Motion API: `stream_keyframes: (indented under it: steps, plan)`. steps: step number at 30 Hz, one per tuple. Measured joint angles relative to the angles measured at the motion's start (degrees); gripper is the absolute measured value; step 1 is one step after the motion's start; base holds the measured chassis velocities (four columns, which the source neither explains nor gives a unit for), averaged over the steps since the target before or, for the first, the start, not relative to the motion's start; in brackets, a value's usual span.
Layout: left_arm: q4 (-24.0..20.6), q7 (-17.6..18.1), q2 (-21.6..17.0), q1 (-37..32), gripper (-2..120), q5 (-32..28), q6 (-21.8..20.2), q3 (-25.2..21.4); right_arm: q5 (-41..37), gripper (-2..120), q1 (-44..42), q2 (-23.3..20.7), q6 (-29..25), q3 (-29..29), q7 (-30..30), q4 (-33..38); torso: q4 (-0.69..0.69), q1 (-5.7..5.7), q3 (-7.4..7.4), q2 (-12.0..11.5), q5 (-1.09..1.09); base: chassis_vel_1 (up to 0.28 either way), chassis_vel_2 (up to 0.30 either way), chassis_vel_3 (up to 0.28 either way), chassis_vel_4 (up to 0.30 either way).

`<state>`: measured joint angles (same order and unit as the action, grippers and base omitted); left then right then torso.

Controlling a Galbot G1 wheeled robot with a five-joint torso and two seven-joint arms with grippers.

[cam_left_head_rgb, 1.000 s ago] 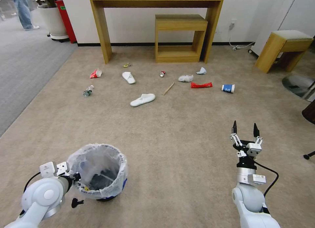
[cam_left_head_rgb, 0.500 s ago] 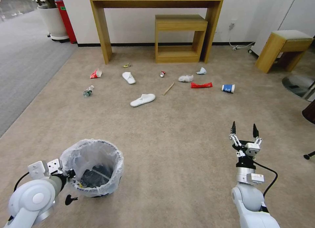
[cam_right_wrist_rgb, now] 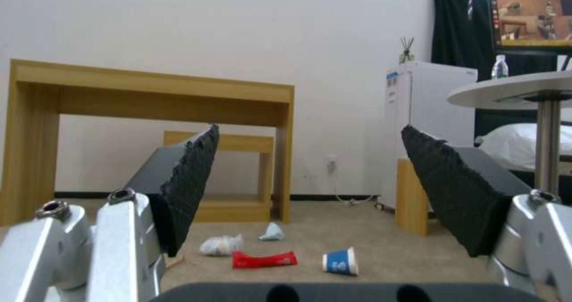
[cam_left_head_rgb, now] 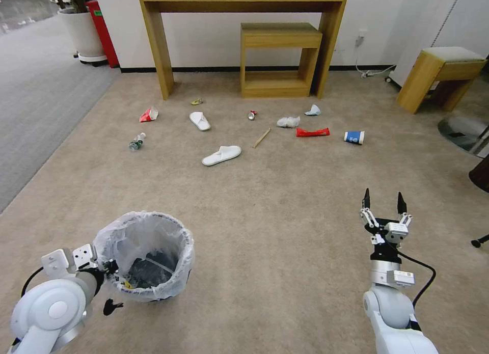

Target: Pick up the trash bin and place the garbage on the floor into it.

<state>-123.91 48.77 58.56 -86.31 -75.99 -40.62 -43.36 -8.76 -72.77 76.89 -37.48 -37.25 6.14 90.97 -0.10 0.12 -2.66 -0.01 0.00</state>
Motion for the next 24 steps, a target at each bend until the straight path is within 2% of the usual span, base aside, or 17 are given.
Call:
stream_keyframes:
  steps: [13,24]
  plan:
    - [0.3,-0.2,0.2,0.2,0,0.3,0.1,0.1,0.2,80,0.2,0.4,-0.5,-0.1,-0.7,-1.0,0.0,0.0,0.0,0.0,0.0,0.02,0.017,-0.018,-0.018]
    - [1.1,-0.4,-0.1,0.6,0,0.4,0.3,0.2,0.7,79,0.4,0.7,-0.9,-0.1,-1.1,-1.8,0.02,0.0,0.0,0.0,0.0,0.156,0.152,-0.148,-0.153]
